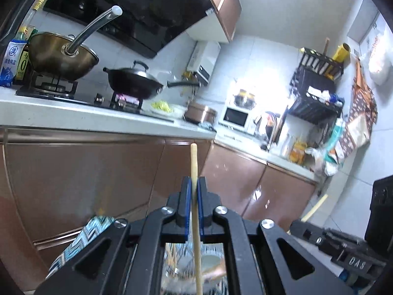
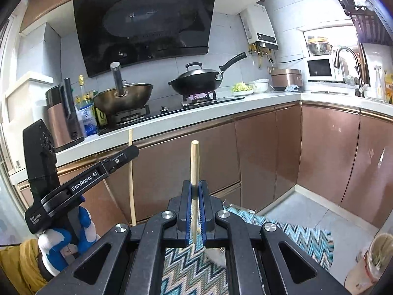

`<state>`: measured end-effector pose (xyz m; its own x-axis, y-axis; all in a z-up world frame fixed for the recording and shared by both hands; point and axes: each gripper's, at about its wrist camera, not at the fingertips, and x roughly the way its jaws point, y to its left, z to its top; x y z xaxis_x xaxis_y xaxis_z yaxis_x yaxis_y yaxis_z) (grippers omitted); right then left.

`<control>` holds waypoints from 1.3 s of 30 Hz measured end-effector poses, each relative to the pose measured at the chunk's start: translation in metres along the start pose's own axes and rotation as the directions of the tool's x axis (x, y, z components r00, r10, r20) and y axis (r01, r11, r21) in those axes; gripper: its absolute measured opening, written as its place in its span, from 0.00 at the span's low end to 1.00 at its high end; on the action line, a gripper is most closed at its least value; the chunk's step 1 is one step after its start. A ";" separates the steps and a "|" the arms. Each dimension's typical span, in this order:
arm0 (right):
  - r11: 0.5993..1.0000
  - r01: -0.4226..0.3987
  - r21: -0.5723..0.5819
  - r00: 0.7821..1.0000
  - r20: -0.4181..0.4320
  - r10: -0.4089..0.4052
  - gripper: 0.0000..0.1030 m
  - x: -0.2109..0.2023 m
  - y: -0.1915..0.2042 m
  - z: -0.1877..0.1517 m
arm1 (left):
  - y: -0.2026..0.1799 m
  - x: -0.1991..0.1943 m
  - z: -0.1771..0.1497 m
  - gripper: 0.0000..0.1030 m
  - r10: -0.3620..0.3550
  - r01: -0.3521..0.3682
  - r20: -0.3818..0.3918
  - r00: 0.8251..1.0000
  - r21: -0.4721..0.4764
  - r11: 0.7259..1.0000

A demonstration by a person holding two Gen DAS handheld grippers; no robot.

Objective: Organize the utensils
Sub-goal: 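Lift both chopsticks into the wire holder and open both tools, then withdraw both open tools from the wire holder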

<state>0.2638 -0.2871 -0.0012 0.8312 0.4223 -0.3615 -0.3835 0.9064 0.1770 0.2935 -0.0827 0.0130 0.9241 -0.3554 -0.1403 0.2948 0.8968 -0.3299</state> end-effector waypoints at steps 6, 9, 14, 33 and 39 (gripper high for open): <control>1.000 0.021 -0.010 1.000 -0.014 -0.021 0.06 0.036 -0.023 0.006 | -0.007 0.046 -0.009 0.04 0.043 -0.041 0.085 0.995 -0.030 0.999; 1.000 0.025 -0.012 0.999 -0.031 -0.025 0.06 0.053 -0.034 0.003 | -0.007 0.067 -0.020 0.04 0.072 -0.068 0.103 0.992 -0.040 0.997; 0.999 0.035 -0.020 0.996 -0.077 -0.037 0.06 0.078 -0.048 -0.009 | -0.002 0.096 -0.047 0.04 0.114 -0.110 0.104 0.988 -0.046 0.993; 0.998 0.069 -0.002 0.984 -0.162 -0.068 0.22 0.106 -0.061 -0.032 | 0.024 0.129 -0.090 0.26 0.175 -0.173 0.022 0.984 -0.061 0.983; 0.995 0.089 0.042 0.987 -0.139 -0.082 0.30 0.092 -0.062 -0.031 | 0.020 0.108 -0.080 0.42 0.197 -0.197 -0.011 0.980 -0.014 0.980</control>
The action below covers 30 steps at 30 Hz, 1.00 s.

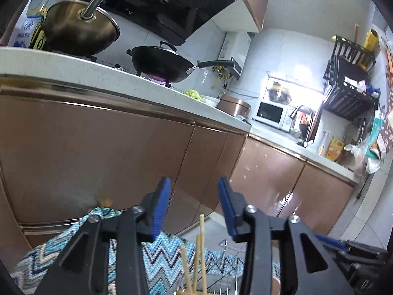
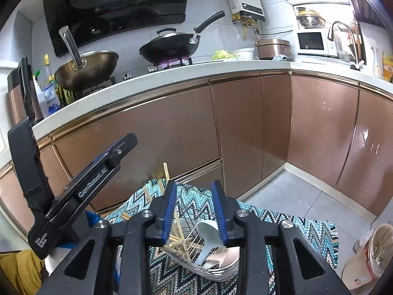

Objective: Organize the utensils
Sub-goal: 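Withdraw both open tools from the wire holder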

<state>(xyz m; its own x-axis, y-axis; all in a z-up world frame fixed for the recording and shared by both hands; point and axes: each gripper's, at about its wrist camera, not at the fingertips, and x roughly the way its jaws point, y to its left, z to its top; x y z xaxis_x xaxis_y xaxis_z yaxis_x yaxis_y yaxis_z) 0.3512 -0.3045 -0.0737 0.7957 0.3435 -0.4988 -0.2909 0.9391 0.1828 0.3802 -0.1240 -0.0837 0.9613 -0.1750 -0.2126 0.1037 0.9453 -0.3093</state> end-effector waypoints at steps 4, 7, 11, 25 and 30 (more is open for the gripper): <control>0.999 0.028 0.019 0.999 0.026 -0.028 0.38 -0.019 0.001 -0.002 | 0.002 -0.016 0.004 0.49 0.054 -0.051 -0.050 0.997 0.048 0.998; 0.998 0.059 0.025 0.997 0.039 -0.060 0.45 -0.033 0.004 -0.006 | 0.003 -0.029 0.005 0.53 0.080 -0.073 -0.085 0.993 0.084 0.994; 0.994 0.107 0.035 0.993 0.054 -0.109 0.53 -0.054 0.010 -0.014 | 0.000 -0.051 0.005 0.61 0.137 -0.121 -0.107 0.985 0.149 0.981; 0.960 0.271 0.075 0.956 0.097 -0.277 0.78 -0.116 0.034 -0.048 | 0.005 -0.149 0.012 0.64 0.184 -0.158 -0.098 0.978 0.231 0.960; 0.945 0.314 0.091 0.939 0.116 -0.323 0.93 -0.137 0.044 -0.060 | 0.008 -0.179 0.017 0.70 0.218 -0.193 -0.077 0.973 0.249 0.949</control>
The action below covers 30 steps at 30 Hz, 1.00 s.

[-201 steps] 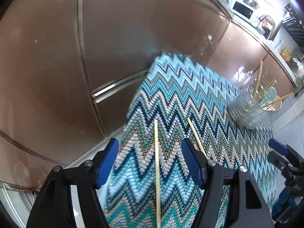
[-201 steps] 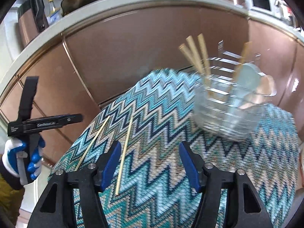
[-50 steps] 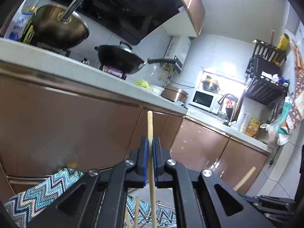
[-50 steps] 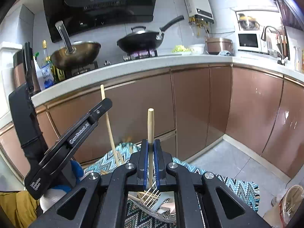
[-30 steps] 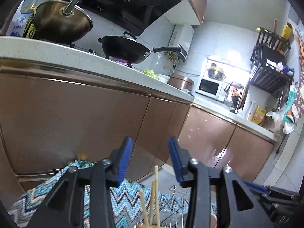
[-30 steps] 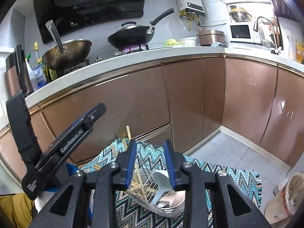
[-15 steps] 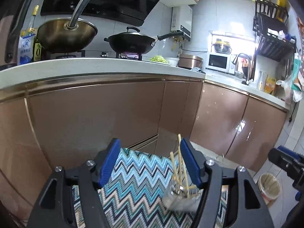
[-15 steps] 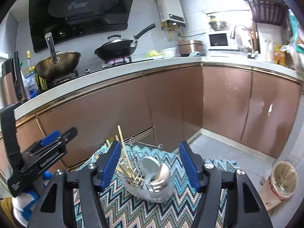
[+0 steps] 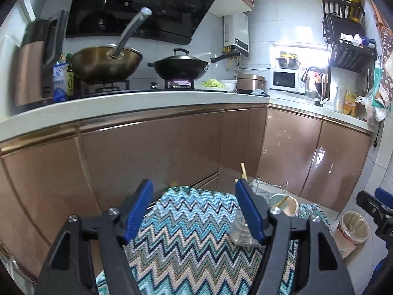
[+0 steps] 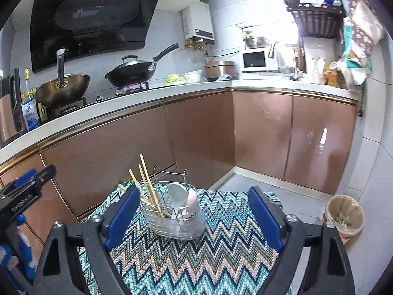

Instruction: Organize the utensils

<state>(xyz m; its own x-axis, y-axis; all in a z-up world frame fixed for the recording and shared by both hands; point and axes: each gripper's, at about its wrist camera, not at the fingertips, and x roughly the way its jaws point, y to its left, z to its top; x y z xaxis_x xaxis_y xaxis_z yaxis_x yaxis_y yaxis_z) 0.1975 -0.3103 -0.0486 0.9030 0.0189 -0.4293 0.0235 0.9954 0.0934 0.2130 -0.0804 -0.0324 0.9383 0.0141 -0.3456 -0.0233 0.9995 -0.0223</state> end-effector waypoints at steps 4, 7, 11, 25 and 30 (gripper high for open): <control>0.999 0.050 -0.018 0.999 0.021 -0.049 1.00 -0.018 0.007 -0.008 | 0.007 -0.024 -0.001 0.74 0.022 -0.022 0.007 1.000 0.016 1.000; 0.997 0.074 -0.029 0.997 0.033 -0.073 1.00 -0.033 0.011 -0.015 | 0.015 -0.043 -0.001 0.76 0.025 -0.025 0.017 1.000 0.017 1.000; 0.994 0.105 -0.038 0.993 0.061 -0.103 1.00 -0.053 0.015 -0.020 | 0.025 -0.069 -0.003 0.79 0.042 -0.043 0.054 0.998 0.014 0.999; 0.988 0.150 -0.032 0.974 0.174 -0.142 1.00 -0.125 0.028 -0.029 | 0.060 -0.130 -0.007 0.81 0.068 -0.067 0.090 0.994 -0.018 0.998; 0.983 0.178 -0.040 0.962 0.217 -0.165 1.00 -0.143 0.033 -0.029 | 0.064 -0.146 -0.010 0.81 0.067 -0.065 0.110 0.992 -0.015 0.998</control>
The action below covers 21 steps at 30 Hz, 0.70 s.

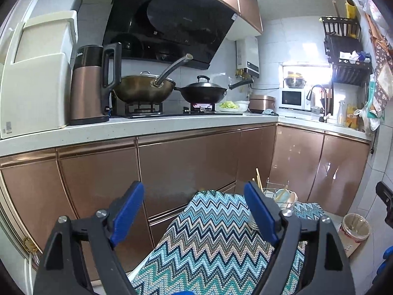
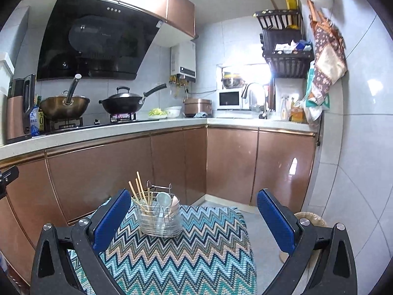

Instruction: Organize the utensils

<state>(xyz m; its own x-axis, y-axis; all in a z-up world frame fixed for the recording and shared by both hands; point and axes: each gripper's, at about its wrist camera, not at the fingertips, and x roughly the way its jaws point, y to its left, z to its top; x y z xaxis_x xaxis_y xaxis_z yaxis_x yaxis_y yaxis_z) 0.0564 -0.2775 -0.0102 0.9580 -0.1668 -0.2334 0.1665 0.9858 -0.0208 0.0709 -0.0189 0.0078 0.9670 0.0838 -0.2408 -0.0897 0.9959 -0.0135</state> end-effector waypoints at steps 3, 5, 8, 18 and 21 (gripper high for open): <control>1.000 0.021 0.000 1.000 0.018 -0.021 1.00 -0.009 0.001 0.002 | 0.001 -0.004 0.000 0.81 -0.002 0.002 0.006 1.000 0.004 1.000; 1.000 0.031 0.000 0.999 0.034 -0.031 1.00 -0.016 0.002 0.004 | 0.000 -0.008 -0.001 0.81 -0.008 0.008 0.006 1.000 0.004 1.000; 0.999 0.044 -0.006 0.998 0.046 -0.044 1.00 -0.023 0.002 0.006 | 0.000 -0.012 -0.001 0.81 -0.008 0.008 0.014 1.000 0.005 1.000; 0.999 0.053 -0.012 0.996 0.074 -0.052 1.00 -0.036 0.000 0.008 | -0.004 -0.027 0.000 0.81 0.000 -0.001 0.051 0.999 0.015 1.000; 0.998 0.055 -0.012 0.995 0.080 -0.054 1.00 -0.038 0.001 0.009 | -0.002 -0.030 0.000 0.81 0.001 -0.002 0.058 0.998 0.011 1.000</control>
<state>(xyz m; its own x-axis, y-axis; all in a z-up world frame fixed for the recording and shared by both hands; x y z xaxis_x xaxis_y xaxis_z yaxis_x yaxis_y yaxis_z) 0.0221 -0.2703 0.0072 0.9632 -0.2209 -0.1534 0.2165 0.9752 -0.0453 0.0425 -0.0238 0.0153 0.9791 0.0870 -0.1840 -0.0889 0.9960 -0.0021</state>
